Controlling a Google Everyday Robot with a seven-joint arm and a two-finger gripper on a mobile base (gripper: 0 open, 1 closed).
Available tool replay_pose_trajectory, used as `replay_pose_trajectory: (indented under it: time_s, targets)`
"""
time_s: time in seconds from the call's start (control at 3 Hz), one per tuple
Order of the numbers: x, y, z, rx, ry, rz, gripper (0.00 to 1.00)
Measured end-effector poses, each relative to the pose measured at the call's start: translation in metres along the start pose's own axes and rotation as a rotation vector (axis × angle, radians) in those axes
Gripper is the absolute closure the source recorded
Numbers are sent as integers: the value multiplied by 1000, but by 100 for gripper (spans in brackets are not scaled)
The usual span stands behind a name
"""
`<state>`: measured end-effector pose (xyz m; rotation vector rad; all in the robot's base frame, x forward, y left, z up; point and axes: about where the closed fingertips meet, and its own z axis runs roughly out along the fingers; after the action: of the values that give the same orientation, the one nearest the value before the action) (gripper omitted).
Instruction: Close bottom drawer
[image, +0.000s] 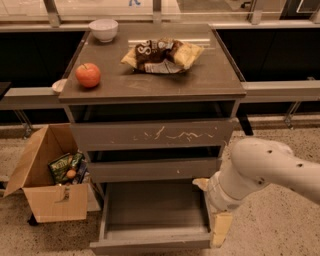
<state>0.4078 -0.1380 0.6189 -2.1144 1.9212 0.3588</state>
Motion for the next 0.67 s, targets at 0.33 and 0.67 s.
replay_pose_trajectory:
  time_s: [0.33, 0.67]
  targets:
    - [8, 3, 53, -44, -4, -47, 0]
    - [21, 9, 106, -89, -16, -72, 0]
